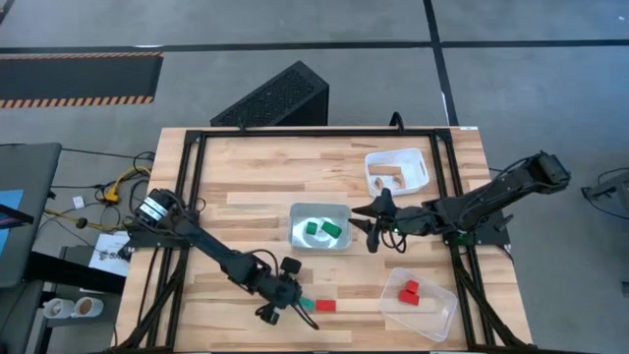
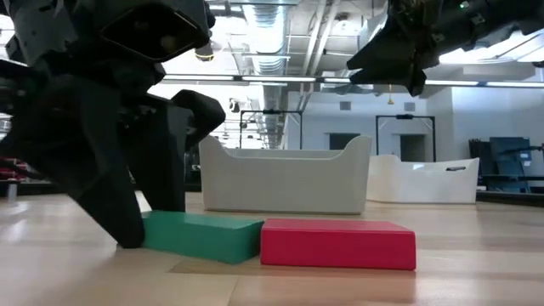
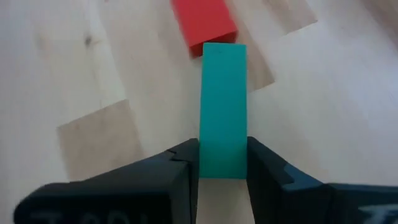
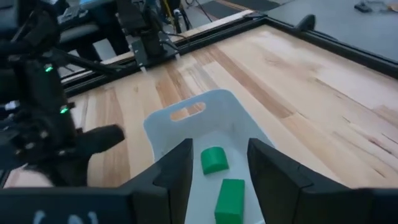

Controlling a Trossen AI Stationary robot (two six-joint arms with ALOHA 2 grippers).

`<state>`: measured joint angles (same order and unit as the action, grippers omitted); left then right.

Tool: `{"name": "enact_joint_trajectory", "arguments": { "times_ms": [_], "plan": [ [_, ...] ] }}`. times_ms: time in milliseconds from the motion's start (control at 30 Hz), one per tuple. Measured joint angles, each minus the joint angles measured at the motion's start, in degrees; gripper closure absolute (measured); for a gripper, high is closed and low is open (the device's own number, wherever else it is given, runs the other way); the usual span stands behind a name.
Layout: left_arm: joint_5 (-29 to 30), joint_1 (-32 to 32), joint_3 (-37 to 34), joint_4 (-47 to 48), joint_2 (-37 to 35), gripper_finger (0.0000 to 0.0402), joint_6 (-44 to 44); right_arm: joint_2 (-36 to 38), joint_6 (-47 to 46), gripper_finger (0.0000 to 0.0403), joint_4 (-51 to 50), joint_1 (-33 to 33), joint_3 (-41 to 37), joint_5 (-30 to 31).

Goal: Sort & place blocks by color
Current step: Put the green block into the gray bin, then put the red block into the transparent bin

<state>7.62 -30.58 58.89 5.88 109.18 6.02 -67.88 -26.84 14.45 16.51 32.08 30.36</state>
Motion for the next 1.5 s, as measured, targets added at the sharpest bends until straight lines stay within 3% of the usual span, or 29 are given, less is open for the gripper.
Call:
{"name": "enact_joint_trajectory", "arguments": {
  "times_ms": [133,267,433,667,900,1100,1300,1500],
  "plan": [
    [2.6,0.9,2.4,10.0,-3.8,0.0338,-0.3,0.7,3.2,0.0234,2.1,-0.3,0.0,-0.1],
    [10.1,1.7,4.7,16.9,-10.1,0.0338,-2.9,0.9,4.1,0.0237,2.1,-1.6,0.0,-0.1],
    [12.4,5.5,4.6,16.4,-14.6,0.0338,-9.1,0.4,4.4,0.0236,2.7,-2.9,0.0,-0.2],
    [13.3,14.8,4.5,16.2,-14.4,0.0338,-13.7,0.3,4.4,0.0239,3.7,-3.3,0.0,-0.3],
    [4.1,23.9,4.6,13.1,-14.4,0.0302,-13.1,0.4,4.4,0.0238,7.3,-2.1,0.0,-0.3],
    [-2.3,26.9,4.6,12.5,-14.4,0.0257,-12.4,0.4,4.4,0.023,9.6,0.1,0.0,-0.5],
    [-2.6,26.9,4.6,13.4,-15.1,0.0251,-14.2,0.4,4.4,0.0219,11.1,2.4,0.0,-0.5],
    [-0.3,26.9,4.6,13.5,-22.2,0.0268,-16.0,0.4,4.8,0.0199,11.8,5.8,0.0,-0.5]
  ]
}}
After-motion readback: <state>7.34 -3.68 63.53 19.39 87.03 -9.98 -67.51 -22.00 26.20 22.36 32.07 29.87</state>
